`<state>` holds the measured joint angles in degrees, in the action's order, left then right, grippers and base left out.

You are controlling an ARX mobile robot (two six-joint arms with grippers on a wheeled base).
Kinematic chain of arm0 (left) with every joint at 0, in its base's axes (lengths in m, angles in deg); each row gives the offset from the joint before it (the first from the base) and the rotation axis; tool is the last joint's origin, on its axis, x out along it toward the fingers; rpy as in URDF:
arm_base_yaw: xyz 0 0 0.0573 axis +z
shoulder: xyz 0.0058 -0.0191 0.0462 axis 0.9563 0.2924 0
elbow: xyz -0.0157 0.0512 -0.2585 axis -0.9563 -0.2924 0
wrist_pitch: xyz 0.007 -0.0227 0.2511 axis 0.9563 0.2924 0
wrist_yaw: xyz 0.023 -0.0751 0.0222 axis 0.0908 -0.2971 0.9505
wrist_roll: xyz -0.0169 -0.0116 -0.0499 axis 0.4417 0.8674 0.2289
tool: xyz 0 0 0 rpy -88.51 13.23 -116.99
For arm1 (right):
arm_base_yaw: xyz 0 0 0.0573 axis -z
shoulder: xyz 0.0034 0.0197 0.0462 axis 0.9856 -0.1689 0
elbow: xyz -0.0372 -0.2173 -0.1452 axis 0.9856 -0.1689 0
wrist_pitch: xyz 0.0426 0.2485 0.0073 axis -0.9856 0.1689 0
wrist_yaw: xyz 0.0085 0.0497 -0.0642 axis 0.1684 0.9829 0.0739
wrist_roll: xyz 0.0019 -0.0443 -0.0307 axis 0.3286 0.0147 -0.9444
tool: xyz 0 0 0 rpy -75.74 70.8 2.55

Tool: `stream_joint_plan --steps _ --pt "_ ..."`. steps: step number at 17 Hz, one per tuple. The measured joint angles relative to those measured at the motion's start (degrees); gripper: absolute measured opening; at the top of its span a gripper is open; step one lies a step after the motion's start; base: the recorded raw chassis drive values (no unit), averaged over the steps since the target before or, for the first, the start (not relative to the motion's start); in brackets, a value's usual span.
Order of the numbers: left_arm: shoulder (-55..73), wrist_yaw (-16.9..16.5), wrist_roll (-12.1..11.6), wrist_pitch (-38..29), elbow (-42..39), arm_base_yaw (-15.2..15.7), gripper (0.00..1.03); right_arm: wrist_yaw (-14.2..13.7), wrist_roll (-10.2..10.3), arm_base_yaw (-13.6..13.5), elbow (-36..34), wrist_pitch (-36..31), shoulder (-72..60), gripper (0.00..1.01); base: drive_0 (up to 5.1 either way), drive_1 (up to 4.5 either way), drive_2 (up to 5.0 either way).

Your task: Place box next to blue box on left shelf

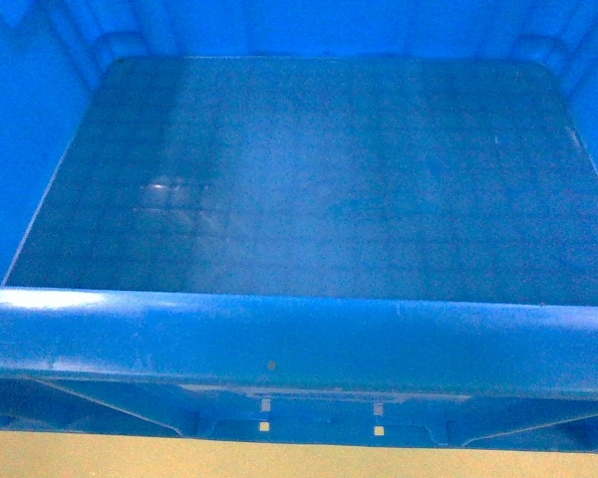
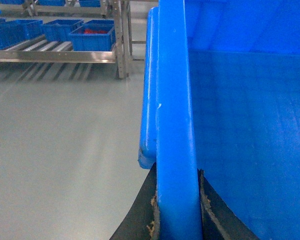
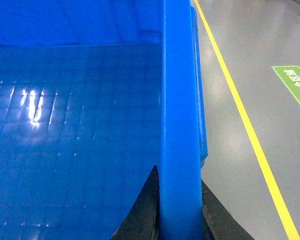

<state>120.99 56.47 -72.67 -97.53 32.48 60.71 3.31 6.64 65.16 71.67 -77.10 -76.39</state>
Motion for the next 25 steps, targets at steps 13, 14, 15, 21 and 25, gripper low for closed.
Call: stream_joint_plan --steps 13,14,15,21,25 --pt "0.0 -0.02 0.02 0.15 -0.02 0.0 0.09 -0.02 -0.02 0.0 -0.09 0.07 0.04 0.08 0.0 4.16 -4.1" --pt "0.0 0.0 -0.02 -0.04 -0.02 0.0 0.09 0.0 0.0 0.0 -0.09 0.0 0.0 0.08 0.1 4.26 -4.0" --pt "0.0 -0.02 0.0 -0.11 -0.02 0.0 0.09 -0.02 0.0 0.0 -0.09 -0.02 0.04 0.08 0.1 4.26 -4.0" --pt "0.02 -0.02 0.02 0.0 -0.02 0.0 0.09 -0.02 0.0 0.0 -0.09 0.0 0.02 0.08 0.1 4.26 -4.0" --pt "0.02 0.0 0.0 0.04 -0.02 0.0 0.09 0.0 0.0 0.0 -0.09 -0.02 0.02 0.08 0.1 4.26 -4.0"
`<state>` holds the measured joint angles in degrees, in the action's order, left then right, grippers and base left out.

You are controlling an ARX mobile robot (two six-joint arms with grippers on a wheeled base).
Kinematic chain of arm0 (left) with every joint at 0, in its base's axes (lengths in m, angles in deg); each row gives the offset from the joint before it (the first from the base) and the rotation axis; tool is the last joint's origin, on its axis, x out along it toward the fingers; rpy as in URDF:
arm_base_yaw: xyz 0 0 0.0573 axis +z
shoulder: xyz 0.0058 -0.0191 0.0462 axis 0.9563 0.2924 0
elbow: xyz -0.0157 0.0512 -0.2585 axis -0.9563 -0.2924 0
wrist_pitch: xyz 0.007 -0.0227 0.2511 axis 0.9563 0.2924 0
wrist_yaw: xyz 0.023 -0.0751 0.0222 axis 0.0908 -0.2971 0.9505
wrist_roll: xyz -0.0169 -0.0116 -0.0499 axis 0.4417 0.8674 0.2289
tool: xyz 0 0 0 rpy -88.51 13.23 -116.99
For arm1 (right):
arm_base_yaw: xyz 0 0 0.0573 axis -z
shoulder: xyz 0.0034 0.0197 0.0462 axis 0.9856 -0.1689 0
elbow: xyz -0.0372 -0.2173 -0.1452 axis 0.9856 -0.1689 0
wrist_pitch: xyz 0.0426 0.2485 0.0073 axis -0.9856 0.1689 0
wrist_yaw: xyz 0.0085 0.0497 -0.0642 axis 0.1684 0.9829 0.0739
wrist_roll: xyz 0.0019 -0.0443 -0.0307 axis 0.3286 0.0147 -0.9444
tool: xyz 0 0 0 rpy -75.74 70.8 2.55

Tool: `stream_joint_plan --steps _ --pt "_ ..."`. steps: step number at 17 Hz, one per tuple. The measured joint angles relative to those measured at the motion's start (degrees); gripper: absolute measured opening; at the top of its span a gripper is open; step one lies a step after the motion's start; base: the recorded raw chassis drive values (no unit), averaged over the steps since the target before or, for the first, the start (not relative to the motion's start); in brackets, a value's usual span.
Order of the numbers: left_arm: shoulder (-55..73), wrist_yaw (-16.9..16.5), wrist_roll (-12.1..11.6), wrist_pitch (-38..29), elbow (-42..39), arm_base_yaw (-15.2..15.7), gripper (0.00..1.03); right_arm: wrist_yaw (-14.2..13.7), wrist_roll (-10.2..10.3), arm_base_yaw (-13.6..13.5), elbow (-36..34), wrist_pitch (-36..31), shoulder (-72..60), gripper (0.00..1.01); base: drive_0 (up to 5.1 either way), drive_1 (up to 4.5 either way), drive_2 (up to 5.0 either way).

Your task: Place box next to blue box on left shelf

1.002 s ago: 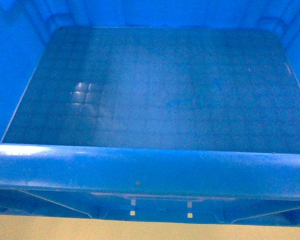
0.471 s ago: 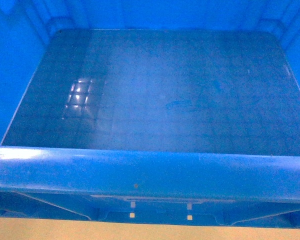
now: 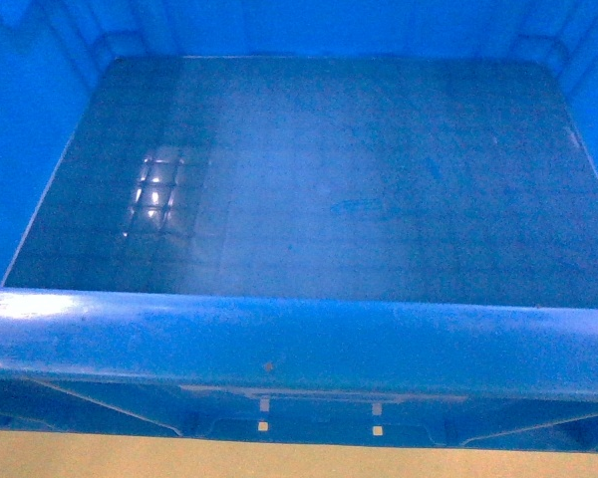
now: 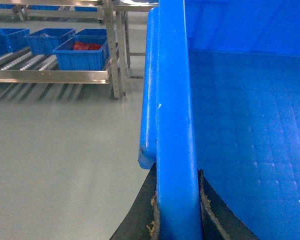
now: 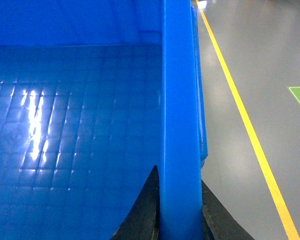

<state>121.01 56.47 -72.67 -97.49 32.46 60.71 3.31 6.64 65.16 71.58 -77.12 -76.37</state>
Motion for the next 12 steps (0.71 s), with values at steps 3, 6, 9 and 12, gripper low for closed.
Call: stream_joint_plan --steps 3,6,9,12 --pt "-0.02 0.0 0.02 -0.07 0.0 0.0 0.09 0.0 0.0 0.0 -0.02 -0.02 0.0 0.08 0.1 4.26 -4.0" --pt "0.0 0.0 0.02 -0.04 0.0 0.0 0.09 0.0 0.0 0.0 -0.07 -0.02 0.0 0.08 0.1 4.26 -4.0" --pt "0.0 0.0 0.0 0.0 0.0 0.0 0.09 0.0 0.02 0.0 -0.07 0.04 0.0 0.08 0.1 4.26 -4.0" --pt "0.0 0.0 0.02 -0.02 0.0 0.0 0.09 0.0 0.0 0.0 -0.07 0.02 0.04 0.08 -0.1 4.09 -4.2"
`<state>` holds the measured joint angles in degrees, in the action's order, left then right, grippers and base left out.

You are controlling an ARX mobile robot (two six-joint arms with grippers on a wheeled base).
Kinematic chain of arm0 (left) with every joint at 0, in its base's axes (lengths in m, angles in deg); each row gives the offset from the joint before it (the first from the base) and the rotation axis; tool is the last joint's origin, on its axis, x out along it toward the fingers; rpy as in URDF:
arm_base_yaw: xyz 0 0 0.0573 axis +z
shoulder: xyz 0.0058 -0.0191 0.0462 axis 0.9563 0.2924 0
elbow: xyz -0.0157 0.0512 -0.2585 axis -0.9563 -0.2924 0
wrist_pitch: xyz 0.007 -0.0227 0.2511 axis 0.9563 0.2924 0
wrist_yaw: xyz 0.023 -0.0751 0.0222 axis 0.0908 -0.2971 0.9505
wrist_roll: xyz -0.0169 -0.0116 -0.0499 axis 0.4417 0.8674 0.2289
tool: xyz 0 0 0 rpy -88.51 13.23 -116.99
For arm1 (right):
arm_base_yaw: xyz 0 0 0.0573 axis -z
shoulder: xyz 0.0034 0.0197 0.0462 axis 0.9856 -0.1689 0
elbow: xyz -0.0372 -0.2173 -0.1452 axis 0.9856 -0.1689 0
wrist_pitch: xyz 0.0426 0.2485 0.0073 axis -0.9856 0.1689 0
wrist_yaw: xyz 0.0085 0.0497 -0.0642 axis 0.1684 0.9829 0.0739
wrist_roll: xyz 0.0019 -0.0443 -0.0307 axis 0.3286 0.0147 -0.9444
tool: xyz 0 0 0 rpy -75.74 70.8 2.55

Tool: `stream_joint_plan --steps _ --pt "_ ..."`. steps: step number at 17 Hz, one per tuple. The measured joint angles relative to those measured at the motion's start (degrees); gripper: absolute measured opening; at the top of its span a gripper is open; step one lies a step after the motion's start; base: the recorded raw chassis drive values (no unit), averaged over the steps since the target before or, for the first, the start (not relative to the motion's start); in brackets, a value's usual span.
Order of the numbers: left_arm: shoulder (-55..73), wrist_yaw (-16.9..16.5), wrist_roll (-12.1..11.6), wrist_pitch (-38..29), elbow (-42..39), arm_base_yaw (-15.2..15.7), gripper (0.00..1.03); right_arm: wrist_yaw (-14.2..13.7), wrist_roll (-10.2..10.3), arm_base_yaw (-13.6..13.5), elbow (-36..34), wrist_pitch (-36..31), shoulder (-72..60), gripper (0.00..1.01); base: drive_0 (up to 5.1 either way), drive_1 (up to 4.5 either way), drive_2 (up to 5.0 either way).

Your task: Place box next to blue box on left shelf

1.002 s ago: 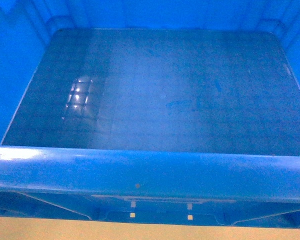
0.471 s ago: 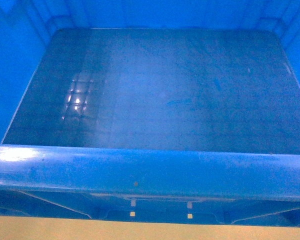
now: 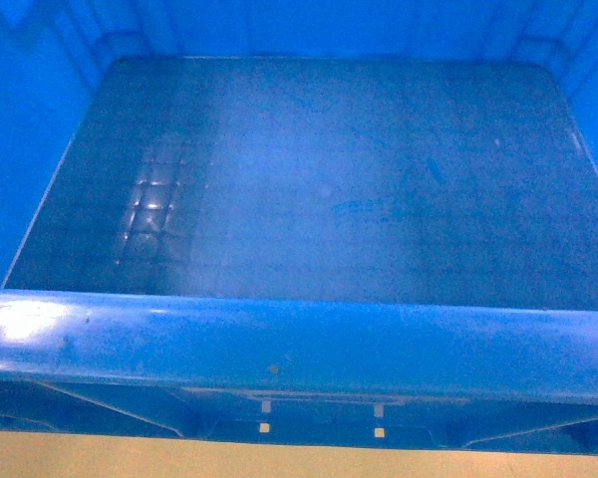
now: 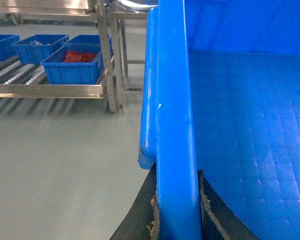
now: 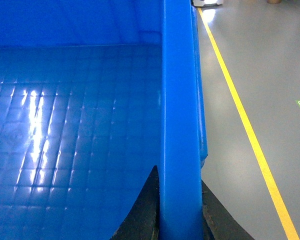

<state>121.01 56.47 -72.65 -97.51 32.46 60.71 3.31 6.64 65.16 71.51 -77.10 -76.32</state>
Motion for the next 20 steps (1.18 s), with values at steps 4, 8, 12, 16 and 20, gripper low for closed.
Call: stream_joint_plan --steps 4,8,12,16,20 --pt "-0.02 0.0 -0.02 -0.26 0.0 0.0 0.09 0.0 0.0 0.0 0.0 -0.09 -0.02 0.08 -0.1 4.09 -4.2" --pt "0.0 0.0 0.0 -0.07 0.0 0.0 0.09 0.0 -0.02 0.0 0.0 -0.17 -0.02 0.08 -0.1 4.09 -4.2" --pt "0.0 0.0 -0.02 -0.09 0.0 0.0 0.09 0.0 0.02 0.0 0.0 -0.02 -0.04 0.08 -0.1 4.09 -4.2" --pt "0.0 0.0 0.0 0.02 0.0 0.0 0.09 0.0 0.0 0.0 0.0 0.0 -0.04 0.08 -0.1 4.09 -4.2" --pt "-0.02 0.0 0.02 0.2 0.0 0.0 0.09 0.0 0.0 0.0 0.0 0.02 -0.04 0.08 0.0 4.15 -4.2"
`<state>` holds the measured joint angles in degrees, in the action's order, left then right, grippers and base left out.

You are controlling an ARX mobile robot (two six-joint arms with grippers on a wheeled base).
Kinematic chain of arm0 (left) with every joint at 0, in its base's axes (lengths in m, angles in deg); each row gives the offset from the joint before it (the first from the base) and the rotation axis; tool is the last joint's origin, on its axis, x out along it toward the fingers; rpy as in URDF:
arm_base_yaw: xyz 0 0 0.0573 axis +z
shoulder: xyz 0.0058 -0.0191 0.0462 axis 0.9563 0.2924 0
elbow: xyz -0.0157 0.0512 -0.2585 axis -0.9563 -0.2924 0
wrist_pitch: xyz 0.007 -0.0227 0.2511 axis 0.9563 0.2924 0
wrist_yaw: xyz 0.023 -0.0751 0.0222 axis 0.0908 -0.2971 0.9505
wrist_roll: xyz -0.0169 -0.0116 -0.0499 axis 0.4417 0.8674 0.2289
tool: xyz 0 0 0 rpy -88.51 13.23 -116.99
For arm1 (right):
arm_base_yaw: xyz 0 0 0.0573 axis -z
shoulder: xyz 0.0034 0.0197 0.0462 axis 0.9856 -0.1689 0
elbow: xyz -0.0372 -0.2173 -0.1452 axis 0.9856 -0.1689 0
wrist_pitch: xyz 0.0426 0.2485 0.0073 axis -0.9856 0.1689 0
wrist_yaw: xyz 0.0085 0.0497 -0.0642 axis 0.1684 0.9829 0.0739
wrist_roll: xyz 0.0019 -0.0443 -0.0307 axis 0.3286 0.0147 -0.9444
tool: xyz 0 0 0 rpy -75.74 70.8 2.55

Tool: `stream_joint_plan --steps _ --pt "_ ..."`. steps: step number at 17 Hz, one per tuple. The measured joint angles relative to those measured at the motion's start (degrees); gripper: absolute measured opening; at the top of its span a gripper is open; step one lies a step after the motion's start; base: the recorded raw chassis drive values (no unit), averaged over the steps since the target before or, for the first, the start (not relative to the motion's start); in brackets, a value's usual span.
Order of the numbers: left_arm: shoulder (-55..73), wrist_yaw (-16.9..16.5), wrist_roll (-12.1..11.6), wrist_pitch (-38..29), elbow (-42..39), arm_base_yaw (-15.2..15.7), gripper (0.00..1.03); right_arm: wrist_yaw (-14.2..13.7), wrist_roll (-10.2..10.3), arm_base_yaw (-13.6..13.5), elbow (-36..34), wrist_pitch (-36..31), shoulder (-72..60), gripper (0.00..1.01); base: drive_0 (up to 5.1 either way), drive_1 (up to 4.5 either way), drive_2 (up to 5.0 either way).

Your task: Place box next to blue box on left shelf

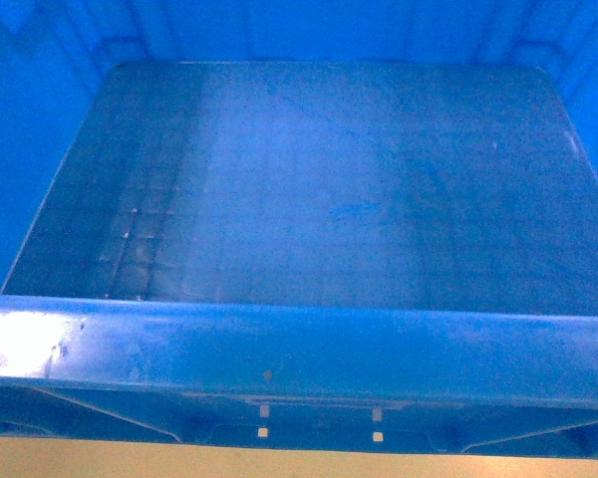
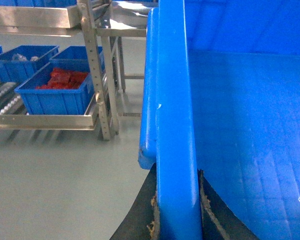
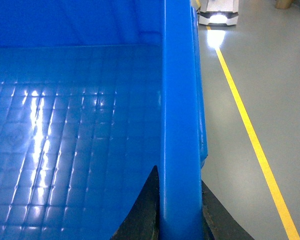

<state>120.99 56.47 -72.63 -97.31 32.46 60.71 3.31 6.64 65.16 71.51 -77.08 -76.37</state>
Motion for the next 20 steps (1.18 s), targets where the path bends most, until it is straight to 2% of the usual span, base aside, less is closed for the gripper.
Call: stream_joint_plan --steps 20 --pt "0.02 -0.02 -0.04 -0.28 -0.02 0.0 0.09 -0.04 0.0 0.0 -0.02 -0.04 0.0 0.08 0.0 4.2 -4.1"
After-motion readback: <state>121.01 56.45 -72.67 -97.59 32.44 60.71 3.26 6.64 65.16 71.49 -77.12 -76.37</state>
